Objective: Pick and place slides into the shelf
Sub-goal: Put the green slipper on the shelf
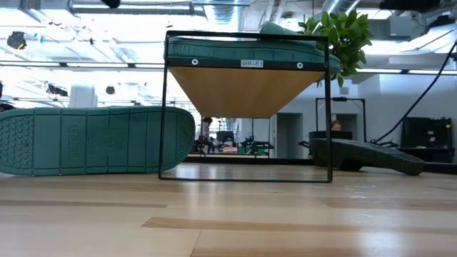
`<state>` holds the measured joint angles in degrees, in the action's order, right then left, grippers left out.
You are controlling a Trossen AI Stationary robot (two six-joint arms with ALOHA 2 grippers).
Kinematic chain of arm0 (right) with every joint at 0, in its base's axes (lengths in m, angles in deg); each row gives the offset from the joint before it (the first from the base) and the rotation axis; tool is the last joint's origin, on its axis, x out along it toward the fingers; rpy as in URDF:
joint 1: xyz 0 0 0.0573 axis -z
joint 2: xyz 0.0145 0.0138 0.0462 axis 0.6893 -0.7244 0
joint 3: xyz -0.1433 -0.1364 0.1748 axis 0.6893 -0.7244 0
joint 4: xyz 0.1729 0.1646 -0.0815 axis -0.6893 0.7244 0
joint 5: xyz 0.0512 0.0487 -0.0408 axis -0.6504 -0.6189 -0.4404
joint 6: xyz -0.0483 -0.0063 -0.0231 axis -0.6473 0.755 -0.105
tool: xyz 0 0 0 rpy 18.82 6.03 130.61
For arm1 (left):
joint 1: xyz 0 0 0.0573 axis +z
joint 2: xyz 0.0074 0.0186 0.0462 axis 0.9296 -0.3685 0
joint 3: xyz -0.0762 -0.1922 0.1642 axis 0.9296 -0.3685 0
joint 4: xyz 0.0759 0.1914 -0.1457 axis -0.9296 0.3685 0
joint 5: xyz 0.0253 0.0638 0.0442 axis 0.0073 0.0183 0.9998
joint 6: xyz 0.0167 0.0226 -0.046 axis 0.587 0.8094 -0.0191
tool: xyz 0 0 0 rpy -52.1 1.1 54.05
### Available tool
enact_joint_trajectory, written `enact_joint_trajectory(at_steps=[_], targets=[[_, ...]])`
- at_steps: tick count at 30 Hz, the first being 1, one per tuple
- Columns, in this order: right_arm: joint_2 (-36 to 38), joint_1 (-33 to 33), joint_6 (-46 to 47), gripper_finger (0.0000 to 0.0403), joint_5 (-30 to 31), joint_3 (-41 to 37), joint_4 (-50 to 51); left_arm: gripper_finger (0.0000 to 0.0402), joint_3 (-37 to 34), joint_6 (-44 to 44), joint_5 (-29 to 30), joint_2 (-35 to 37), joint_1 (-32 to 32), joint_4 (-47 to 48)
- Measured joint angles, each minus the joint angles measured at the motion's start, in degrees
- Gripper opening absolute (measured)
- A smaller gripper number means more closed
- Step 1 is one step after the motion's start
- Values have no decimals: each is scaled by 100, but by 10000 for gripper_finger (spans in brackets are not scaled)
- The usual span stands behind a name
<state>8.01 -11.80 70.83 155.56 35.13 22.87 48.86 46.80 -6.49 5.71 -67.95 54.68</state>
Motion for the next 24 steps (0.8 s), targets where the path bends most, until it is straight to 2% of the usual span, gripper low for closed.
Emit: enact_joint_trajectory(at_steps=[6,11,16,20,24], targets=[[501,0,15,255,581,-518,-274,96,1447,746,1852,-1422,-1267,1586],[879,-15,-221,255,546,-836,-688,96,2414,576,3636,-2235,-2253,2477],[916,-13,-1063,255,-35,-1086,-1707,96,2749,-112,5394,-2743,-3130,3084],[914,-9,-1423,255,-194,-1284,-2161,96,2759,-685,6327,-2978,-3684,3273],[912,-4,-1351,255,-216,-1333,-2121,96,2762,-1536,6633,-3165,-4070,3658]])
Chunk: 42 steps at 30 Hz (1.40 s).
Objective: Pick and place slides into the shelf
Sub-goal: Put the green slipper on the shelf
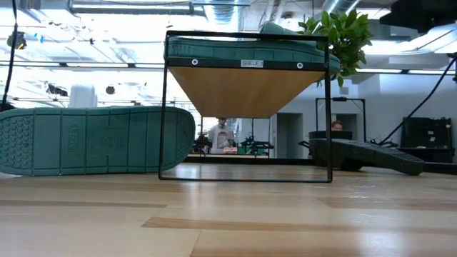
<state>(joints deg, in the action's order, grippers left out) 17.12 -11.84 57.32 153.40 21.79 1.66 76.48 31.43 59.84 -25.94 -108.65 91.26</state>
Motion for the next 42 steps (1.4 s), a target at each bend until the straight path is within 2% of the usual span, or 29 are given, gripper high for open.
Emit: enact_joint_trajectory(at_steps=[3,11,16,20,28,32,42], targets=[[4,-7,2,255,-186,0,-2,96,0,-725,-207,-108,-202,411],[-4,-7,108,255,-413,0,-1,96,0,-2692,-1651,-218,-362,1474],[-4,-7,112,255,-416,0,-2,96,-2,-3951,-2193,-218,-360,2440],[-4,-7,116,255,-432,0,0,96,-4,-4298,-2316,-218,-360,2709],[-7,-7,132,255,-449,0,145,96,-197,-5162,-2309,-226,-340,2494],[-7,-7,446,255,-493,0,428,96,-401,-5581,-2278,-228,-261,2427],[-7,-7,562,255,-888,0,510,96,-1043,-5640,-2430,-228,-205,1861]])
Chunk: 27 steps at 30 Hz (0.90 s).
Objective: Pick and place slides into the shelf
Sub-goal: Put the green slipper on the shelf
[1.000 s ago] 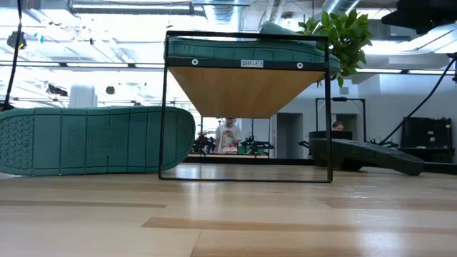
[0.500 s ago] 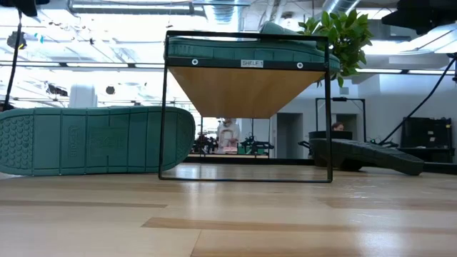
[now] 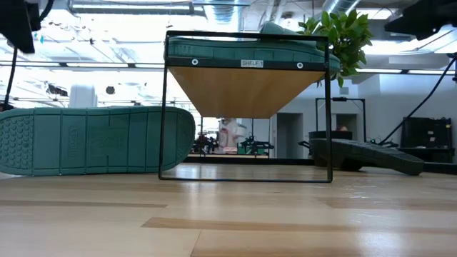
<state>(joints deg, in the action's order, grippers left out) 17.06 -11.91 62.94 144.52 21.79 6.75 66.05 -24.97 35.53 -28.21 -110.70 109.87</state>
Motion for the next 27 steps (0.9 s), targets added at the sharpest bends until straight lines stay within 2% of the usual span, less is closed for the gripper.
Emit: enact_joint_trajectory(at_steps=[11,18,27], targets=[[-2,0,509,255,-291,0,367,96,-455,-1,-110,-10,22,-11],[0,0,507,255,-291,0,363,96,-539,704,-570,-10,22,-4],[0,0,507,255,-291,0,358,96,-539,1248,-392,-10,-18,-22]])
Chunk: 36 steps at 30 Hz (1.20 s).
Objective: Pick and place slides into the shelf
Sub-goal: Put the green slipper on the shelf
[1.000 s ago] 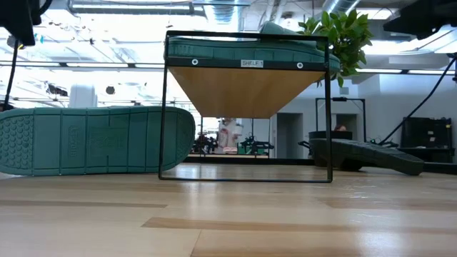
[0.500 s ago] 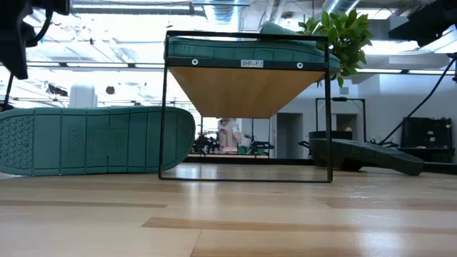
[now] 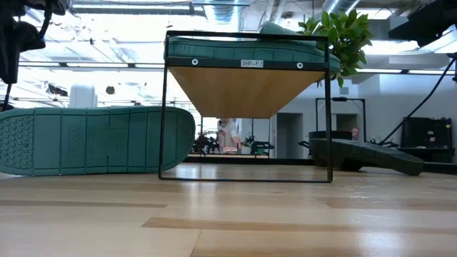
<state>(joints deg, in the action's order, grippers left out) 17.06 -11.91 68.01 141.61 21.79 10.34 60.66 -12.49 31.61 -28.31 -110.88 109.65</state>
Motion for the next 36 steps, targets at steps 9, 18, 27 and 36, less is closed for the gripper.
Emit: enact_joint_trajectory(at_steps=[9,18,27,36], targets=[[0,0,-2,255,0,0,0,96,-4,-46,1156,0,-551,36],[0,-2,-4,255,-155,0,-2,96,-732,-1097,2010,0,-1391,-602],[0,-1,-5,255,-153,0,-2,96,-1589,-1434,2258,-2,-1637,-1988],[0,-1,-9,255,-153,0,-2,96,-1600,-1423,2242,-2,-1637,-1967]])
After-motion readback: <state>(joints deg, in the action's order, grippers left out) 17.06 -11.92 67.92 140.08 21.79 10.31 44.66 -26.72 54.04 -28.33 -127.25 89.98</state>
